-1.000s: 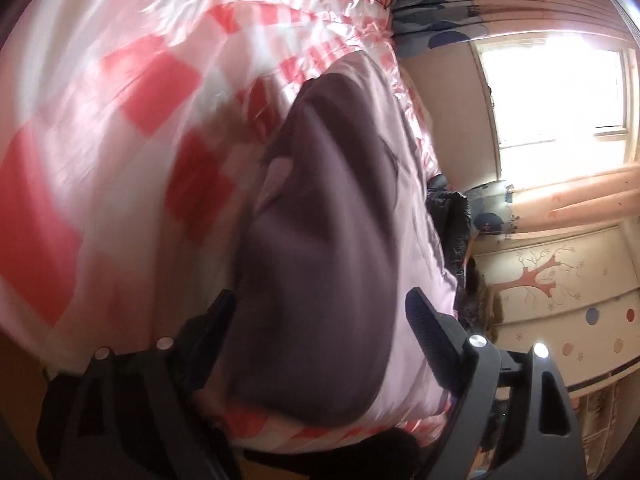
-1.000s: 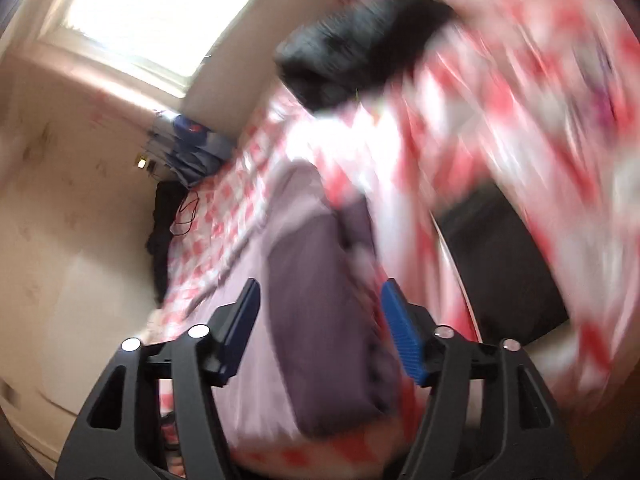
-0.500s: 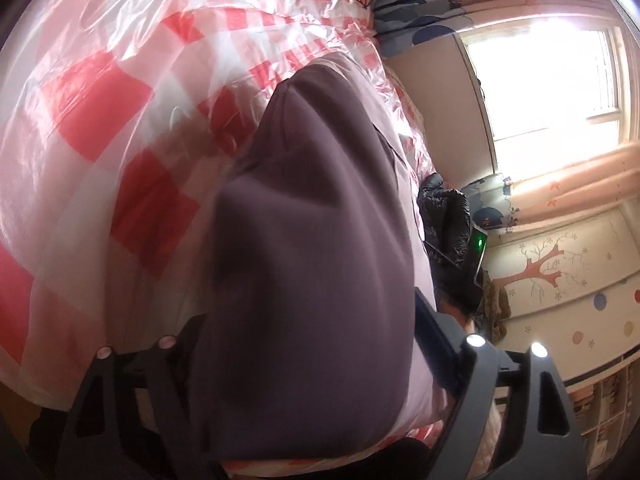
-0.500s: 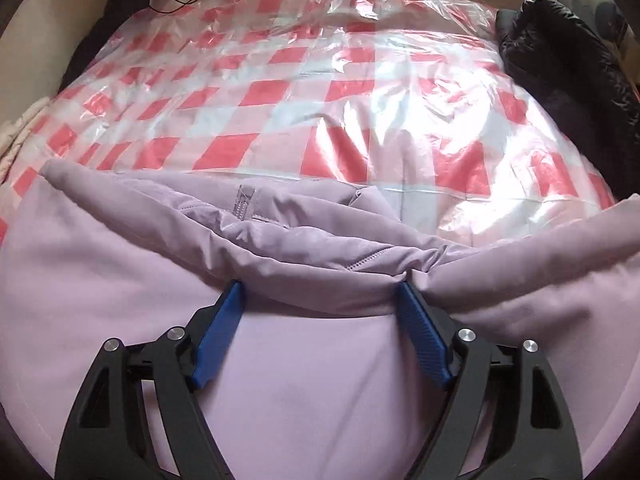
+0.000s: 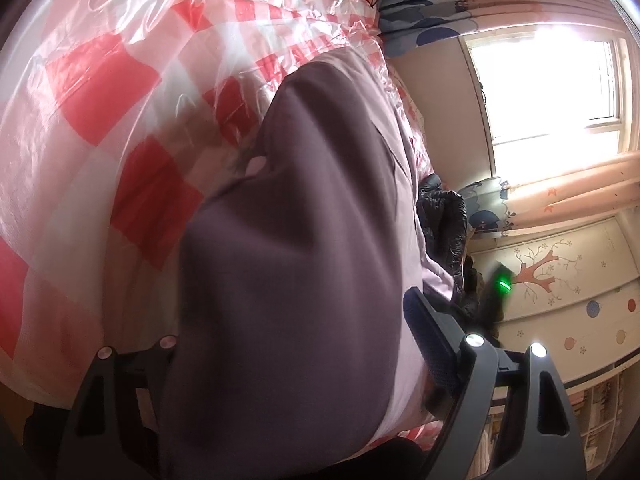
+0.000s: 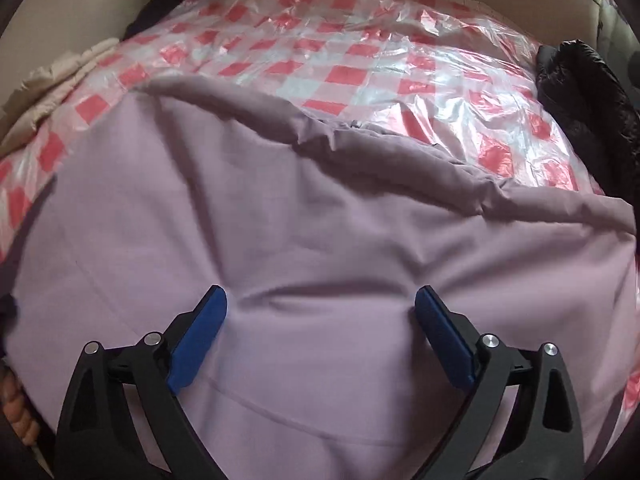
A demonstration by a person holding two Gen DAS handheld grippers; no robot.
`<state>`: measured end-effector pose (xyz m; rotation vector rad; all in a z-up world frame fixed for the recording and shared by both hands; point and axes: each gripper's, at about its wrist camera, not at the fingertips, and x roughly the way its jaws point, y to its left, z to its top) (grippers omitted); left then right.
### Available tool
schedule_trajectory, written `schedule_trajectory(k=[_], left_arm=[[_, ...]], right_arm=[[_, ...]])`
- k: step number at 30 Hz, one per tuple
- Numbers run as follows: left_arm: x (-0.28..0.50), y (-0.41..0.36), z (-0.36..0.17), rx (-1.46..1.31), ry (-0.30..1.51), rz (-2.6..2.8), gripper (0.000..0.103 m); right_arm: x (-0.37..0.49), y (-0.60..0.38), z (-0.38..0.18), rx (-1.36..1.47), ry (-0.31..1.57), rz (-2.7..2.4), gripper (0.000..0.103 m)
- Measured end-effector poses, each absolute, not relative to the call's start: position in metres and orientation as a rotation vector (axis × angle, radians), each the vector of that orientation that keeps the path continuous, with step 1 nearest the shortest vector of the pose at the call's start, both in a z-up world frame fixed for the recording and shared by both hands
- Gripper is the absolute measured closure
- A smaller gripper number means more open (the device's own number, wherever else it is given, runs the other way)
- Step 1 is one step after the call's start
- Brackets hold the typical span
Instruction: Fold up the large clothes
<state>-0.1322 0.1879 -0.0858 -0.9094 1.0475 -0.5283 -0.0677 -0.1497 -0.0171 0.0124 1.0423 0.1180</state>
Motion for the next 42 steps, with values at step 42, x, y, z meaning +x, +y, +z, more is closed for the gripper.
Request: schedule_trajectory(k=[42], left_arm=[[-0.137,0.187,-0.081,-0.856,1.016,-0.495,0.027]], right_arm=[[-0.026,-0.168,-0.010,0.041,1.075,0.021,0.006]])
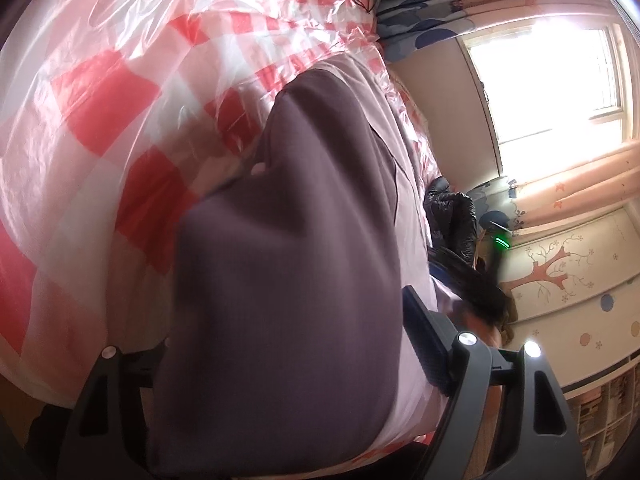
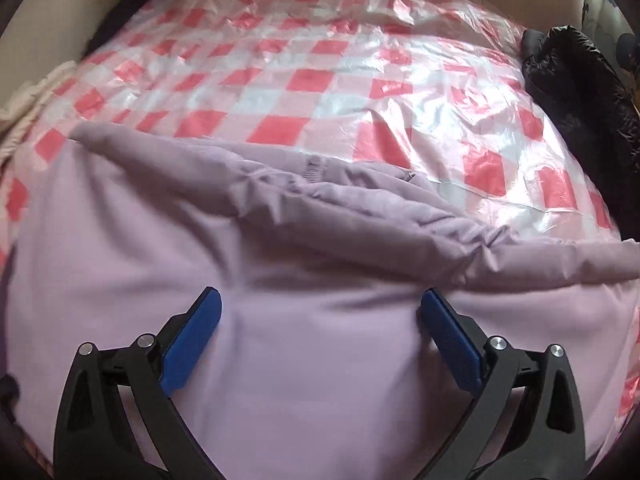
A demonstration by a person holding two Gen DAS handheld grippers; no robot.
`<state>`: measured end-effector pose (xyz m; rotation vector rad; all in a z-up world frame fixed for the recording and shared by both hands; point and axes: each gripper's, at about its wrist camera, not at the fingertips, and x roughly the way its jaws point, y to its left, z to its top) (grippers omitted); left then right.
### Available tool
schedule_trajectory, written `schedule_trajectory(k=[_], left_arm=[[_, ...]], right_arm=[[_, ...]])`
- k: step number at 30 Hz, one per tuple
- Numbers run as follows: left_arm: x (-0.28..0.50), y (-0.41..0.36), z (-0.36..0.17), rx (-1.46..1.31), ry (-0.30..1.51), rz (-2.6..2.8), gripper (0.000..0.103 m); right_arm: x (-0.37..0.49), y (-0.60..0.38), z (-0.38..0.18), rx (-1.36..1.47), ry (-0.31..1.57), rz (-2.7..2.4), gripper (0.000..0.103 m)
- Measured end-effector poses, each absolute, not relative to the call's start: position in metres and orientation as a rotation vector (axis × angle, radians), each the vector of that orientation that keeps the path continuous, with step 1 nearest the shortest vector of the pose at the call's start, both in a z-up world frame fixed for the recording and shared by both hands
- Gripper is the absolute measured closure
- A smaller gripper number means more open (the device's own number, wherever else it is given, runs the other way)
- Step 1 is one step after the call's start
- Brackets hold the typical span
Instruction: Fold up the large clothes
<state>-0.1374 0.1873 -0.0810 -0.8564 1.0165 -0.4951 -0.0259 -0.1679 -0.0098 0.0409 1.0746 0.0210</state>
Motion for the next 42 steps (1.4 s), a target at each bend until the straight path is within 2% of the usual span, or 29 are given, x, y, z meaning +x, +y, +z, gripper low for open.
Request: schedule_trajectory(k=[3,5,9,12,14,17,21,30,38,42], left_arm=[[-0.137,0.190,-0.082,-0.877,1.009,-0.511,0.027],[-0.137,0.189,-0.079,-0.870,0.999,-0.515,0.027],[-0.139,0.179,-0.070,-0.789,0.990,-0.495,0.029],[-0.143,0.168,-0.055,-0.702,0.951,-0.473,0.042],[-0.145,0.169,-0.052,-0.712,0.945,-0.460,0.045],[-0.149,0.164,-0.043,-0.691,0.933,-0.445,0.051],[-0.168,0.136,-0.005,-0.595,0.849,-0.479,0.058],[-0.190,0.049,0.068,-0.464,0.751,-0.610,0.059],[-0.199,-0.020,0.086,-0.375,0.748,-0.704,0.060],[-0.201,-0.046,0.084,-0.354,0.768,-0.750,0.060]], right_arm=[[-0.091,-0.153,0.020,-0.036,0.987,0.059,0.006],[-0.131,-0.146,0.019,-0.091,0.974,0.051,0.006],[-0.141,-0.140,-0.034,-0.159,1.033,0.032,0.006],[-0.147,-0.143,-0.024,-0.104,1.025,0.028,0.006],[-0.165,-0.141,-0.006,-0.076,0.947,0.054,0.006],[-0.173,-0.124,-0.035,-0.151,0.999,0.068,0.006],[-0.172,-0.117,-0.050,-0.199,0.967,0.046,0.006],[-0.182,-0.128,-0.044,-0.147,0.943,0.083,0.006],[-0.201,-0.149,-0.024,-0.199,1.016,0.176,0.006],[-0.242,-0.192,0.003,-0.155,0.953,0.159,0.006]])
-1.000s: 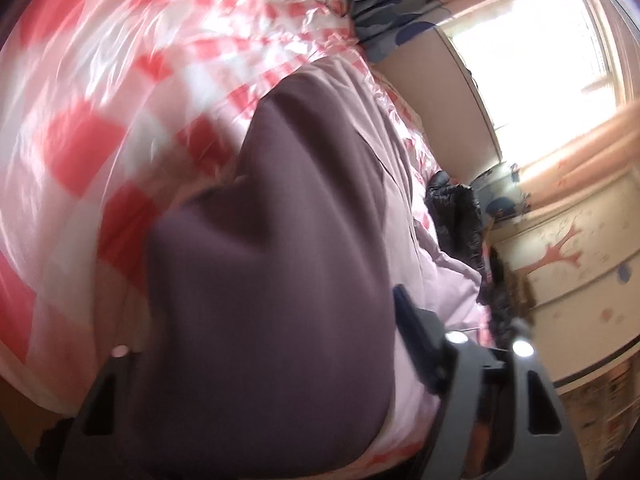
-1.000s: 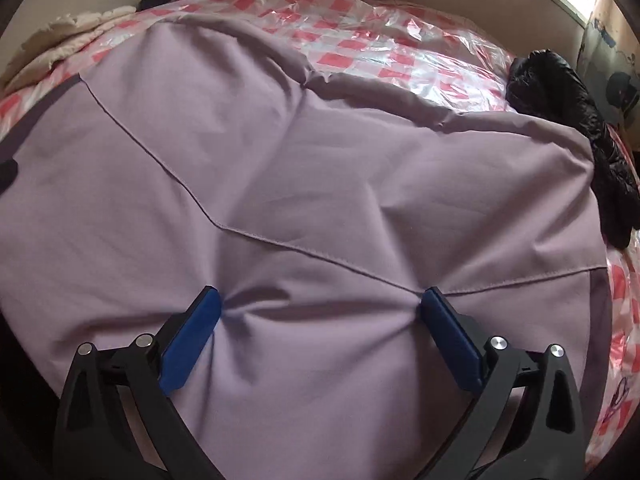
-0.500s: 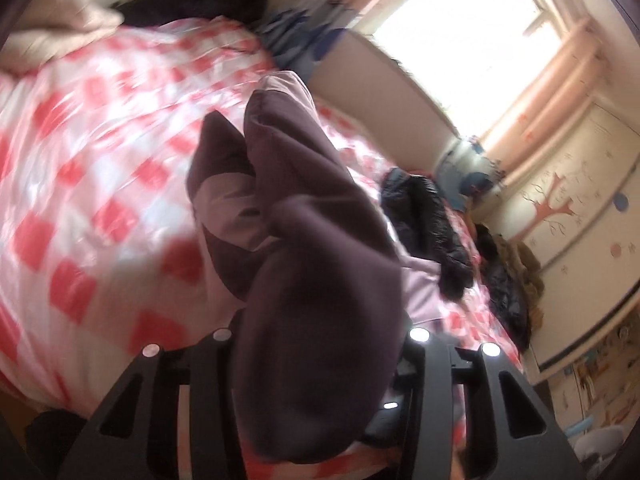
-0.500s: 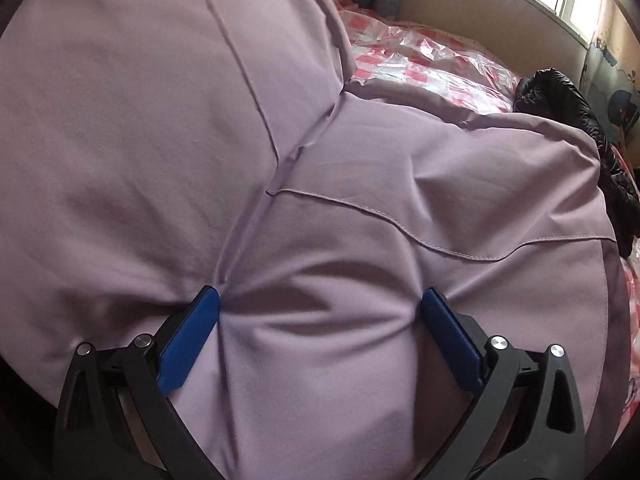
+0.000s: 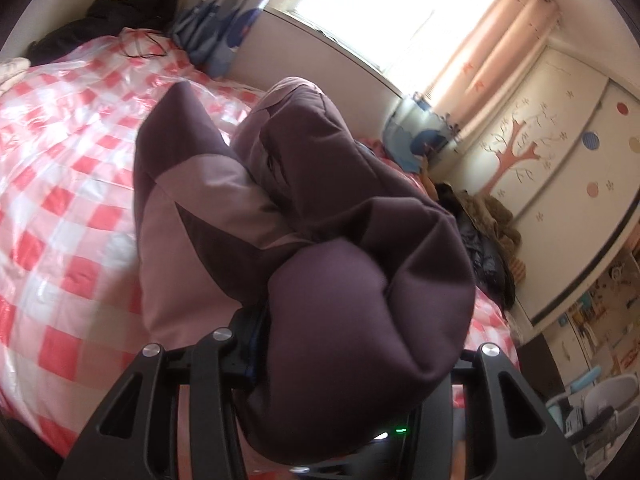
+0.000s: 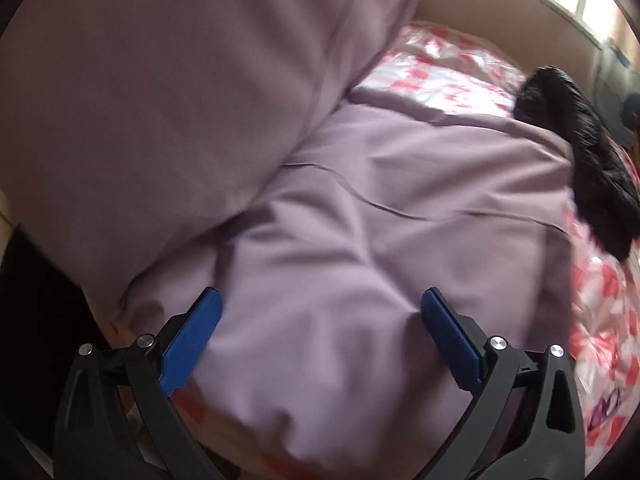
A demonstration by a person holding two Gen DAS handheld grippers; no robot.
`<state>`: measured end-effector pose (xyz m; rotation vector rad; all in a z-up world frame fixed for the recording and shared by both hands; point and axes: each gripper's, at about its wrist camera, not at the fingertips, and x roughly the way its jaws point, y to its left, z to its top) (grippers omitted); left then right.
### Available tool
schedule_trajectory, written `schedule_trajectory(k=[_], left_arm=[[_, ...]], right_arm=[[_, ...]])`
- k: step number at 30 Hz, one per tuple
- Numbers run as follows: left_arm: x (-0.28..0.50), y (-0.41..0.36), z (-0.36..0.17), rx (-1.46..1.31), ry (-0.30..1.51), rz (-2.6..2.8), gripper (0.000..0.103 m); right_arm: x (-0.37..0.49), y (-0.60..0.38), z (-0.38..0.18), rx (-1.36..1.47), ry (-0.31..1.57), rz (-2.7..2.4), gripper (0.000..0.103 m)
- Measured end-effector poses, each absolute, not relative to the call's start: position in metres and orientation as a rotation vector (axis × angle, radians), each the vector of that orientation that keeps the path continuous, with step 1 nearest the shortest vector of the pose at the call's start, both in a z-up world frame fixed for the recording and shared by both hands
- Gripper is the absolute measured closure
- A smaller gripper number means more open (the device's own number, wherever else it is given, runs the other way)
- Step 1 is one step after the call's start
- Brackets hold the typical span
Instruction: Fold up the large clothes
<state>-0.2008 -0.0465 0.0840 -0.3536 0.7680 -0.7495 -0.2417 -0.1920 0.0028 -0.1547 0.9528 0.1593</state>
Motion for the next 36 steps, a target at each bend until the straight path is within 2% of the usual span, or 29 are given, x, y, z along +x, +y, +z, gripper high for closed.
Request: schedule_trajectory(k=[2,7,12,14,17,21,23,27,29,33,35,36], left_arm=[[-0.204,-0.058,0.082,-0.350,0.781,-0.779,0.060],[-0.221,-0.103,0.073,-0.323,0.805,-0.899,0.060],[-0.239,-0.168,0.045,-0.233,0.854,-1.012,0.060],[-0.247,-0.195,0.027,-0.157,0.879,-1.036,0.060],[-0.256,-0.226,0.004,-0.047,0.892,-1.053,0.060],[-0.259,-0.249,-0.012,0.034,0.883,-1.055,0.060],[-0.260,-0.253,-0.013,0.065,0.881,-1.049,0.060],[-0.263,-0.250,-0.006,0.116,0.868,-1.049,0.056],[-0.263,-0.244,0.001,0.129,0.887,-1.067,0.052],[-0.265,-0.218,0.021,0.075,0.970,-1.141,0.052],[-0.262,-0.198,0.038,-0.008,0.930,-1.140,0.051],[-0.254,-0.187,0.048,-0.058,0.891,-1.110,0.046]], right_arm=[[-0.256,-0.229,0.012,-0.002,0.918,0.173,0.006],[-0.284,-0.359,-0.007,0.837,0.751,0.431,0.006],[-0.312,-0.424,-0.020,1.107,0.578,0.445,0.006],[-0.325,-0.445,-0.007,1.095,0.504,0.377,0.006],[-0.327,-0.457,0.041,0.894,0.498,0.276,0.006],[-0.276,-0.432,0.103,0.549,0.655,0.229,0.006],[-0.241,-0.406,0.115,0.423,0.748,0.221,0.006],[-0.177,-0.367,0.084,0.129,0.947,0.066,0.006],[-0.175,-0.368,0.056,0.144,0.984,0.040,0.007],[-0.194,-0.391,0.021,0.219,0.992,-0.025,0.007],[-0.206,-0.396,0.016,0.234,0.991,-0.042,0.007],[-0.209,-0.401,0.009,0.239,0.996,-0.048,0.007]])
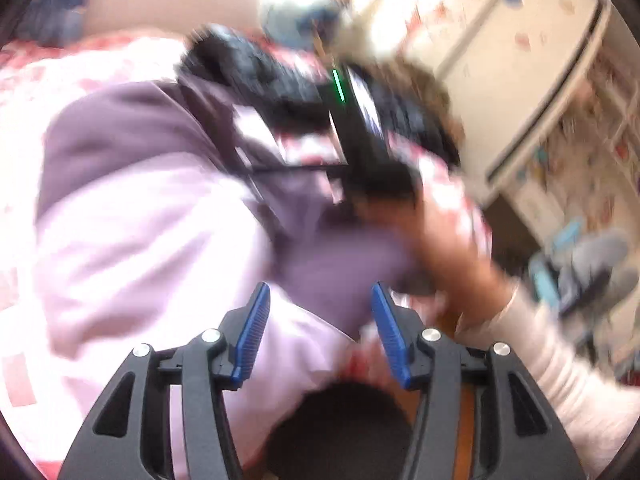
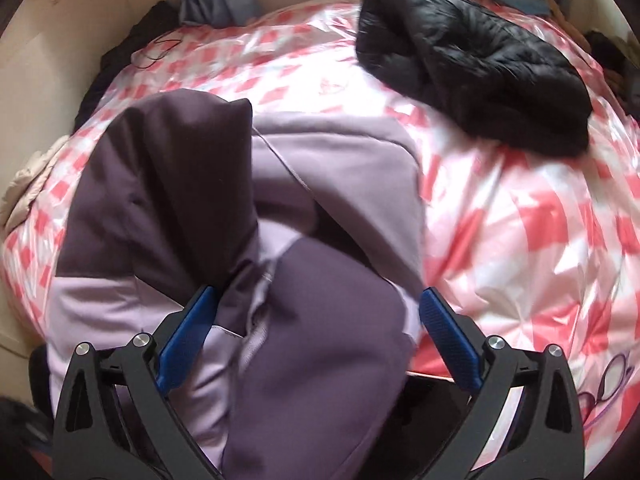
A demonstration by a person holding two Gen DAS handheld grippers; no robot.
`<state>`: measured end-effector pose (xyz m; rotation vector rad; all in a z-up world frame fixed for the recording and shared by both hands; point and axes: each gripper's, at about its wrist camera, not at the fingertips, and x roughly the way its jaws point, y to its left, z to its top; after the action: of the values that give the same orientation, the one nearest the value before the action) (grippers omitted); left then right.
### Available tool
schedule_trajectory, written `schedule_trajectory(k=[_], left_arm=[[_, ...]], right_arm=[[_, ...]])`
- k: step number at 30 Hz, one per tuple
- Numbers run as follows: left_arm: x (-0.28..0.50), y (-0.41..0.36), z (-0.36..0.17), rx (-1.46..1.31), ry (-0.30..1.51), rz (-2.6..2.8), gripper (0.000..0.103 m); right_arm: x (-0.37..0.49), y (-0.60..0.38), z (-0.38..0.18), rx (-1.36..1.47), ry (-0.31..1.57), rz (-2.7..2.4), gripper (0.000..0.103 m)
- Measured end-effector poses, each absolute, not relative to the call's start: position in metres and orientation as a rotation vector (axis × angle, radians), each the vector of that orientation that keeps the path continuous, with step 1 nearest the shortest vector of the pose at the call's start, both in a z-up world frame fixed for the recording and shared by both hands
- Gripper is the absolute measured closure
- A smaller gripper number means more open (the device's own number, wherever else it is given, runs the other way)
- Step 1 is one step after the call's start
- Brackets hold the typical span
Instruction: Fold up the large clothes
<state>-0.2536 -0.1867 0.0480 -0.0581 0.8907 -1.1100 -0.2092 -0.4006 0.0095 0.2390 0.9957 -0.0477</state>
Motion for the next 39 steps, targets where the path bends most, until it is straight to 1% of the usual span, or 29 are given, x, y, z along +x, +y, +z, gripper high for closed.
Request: schedule_trajectory(k=[2,4,5,7,9,10,12,13,15,17,19,20,21,22,23,24,26,27,29,31,32,35,36,37,39], left_arm=[[-0.233,-0.180,0.059,-0.136,0.855,-1.086,0.042],[-0.204,-0.203,0.058,-0.169,0.872,-1.085,0.042],[-0.199,-0.214,0.050,-0.162,0.902,-1.103,0.042],[-0.193,-0.250,0.017,-0.102,1.029,-1.132,0.042],[-0.200,-0.259,0.001,-0.021,0.988,-1.096,0.042],[-0.202,-0.260,-0.001,-0.023,0.982,-1.099,0.042],[-0.200,-0.261,-0.004,-0.032,0.982,-1.103,0.042],[-0.200,-0.263,-0.004,-0.019,0.978,-1.102,0.042],[-0.200,-0.267,-0.003,0.015,0.995,-1.094,0.040],[-0.200,-0.263,0.000,0.011,1.001,-1.114,0.039],[-0.195,-0.246,0.013,-0.049,1.013,-1.129,0.040],[-0.190,-0.227,0.022,-0.104,0.991,-1.106,0.039],[-0.184,-0.204,0.031,-0.159,0.946,-1.065,0.036],[-0.173,-0.171,0.039,-0.227,0.897,-0.980,0.030],[-0.162,-0.150,0.040,-0.279,0.881,-0.911,0.019],[-0.147,-0.122,0.037,-0.363,0.886,-0.827,0.015],[-0.106,-0.082,0.009,-0.514,0.996,-0.718,0.015],[-0.095,-0.075,-0.004,-0.548,1.041,-0.709,0.015],[-0.074,-0.078,-0.036,-0.616,1.164,-0.708,0.015],[-0.069,-0.102,-0.060,-0.657,1.259,-0.797,0.015],[-0.073,-0.114,-0.066,-0.662,1.265,-0.832,0.007],[-0.082,-0.133,-0.049,-0.518,1.216,-0.852,0.007],[-0.082,-0.135,-0.039,-0.474,1.183,-0.870,0.007],[-0.084,-0.135,-0.027,-0.429,1.143,-0.882,0.007],[-0.079,-0.119,-0.007,-0.396,1.096,-0.870,0.008]], right_arm=[[-0.210,-0.406,0.002,0.276,0.999,-0.034,0.007],[-0.194,-0.417,-0.005,0.288,1.004,-0.009,0.007],[-0.191,-0.421,-0.002,0.296,1.015,0.002,0.007],[-0.189,-0.425,0.013,0.295,1.031,-0.002,0.007],[-0.192,-0.425,0.036,0.262,1.009,-0.050,0.007],[-0.196,-0.425,0.051,0.276,0.972,-0.037,0.007],[-0.200,-0.429,0.069,0.357,0.906,0.020,0.007],[-0.197,-0.430,0.069,0.390,0.902,0.037,0.007],[-0.180,-0.425,0.053,0.384,0.955,0.030,0.007],[-0.162,-0.416,0.008,0.288,1.058,-0.044,0.007],[-0.160,-0.425,-0.021,0.408,1.064,-0.012,0.007],[-0.163,-0.428,-0.022,0.428,1.050,-0.023,0.007],[-0.169,-0.429,-0.019,0.418,1.034,-0.051,0.007],[-0.172,-0.427,-0.015,0.392,1.021,-0.074,0.007],[-0.174,-0.424,-0.013,0.365,1.014,-0.091,0.007],[-0.176,-0.419,-0.009,0.319,1.003,-0.115,0.007],[-0.175,-0.412,-0.008,0.268,0.989,-0.147,0.007],[-0.175,-0.407,-0.007,0.242,0.981,-0.164,0.007],[-0.176,-0.403,-0.010,0.207,0.958,-0.195,0.007],[-0.179,-0.400,-0.013,0.183,0.932,-0.223,0.007],[-0.181,-0.399,-0.013,0.177,0.919,-0.239,0.007],[-0.181,-0.401,-0.018,0.230,0.882,-0.223,0.007],[-0.180,-0.405,-0.022,0.302,0.871,-0.201,0.007],[-0.176,-0.406,-0.025,0.376,0.866,-0.175,0.007],[-0.163,-0.387,-0.025,0.414,0.847,-0.141,0.007]])
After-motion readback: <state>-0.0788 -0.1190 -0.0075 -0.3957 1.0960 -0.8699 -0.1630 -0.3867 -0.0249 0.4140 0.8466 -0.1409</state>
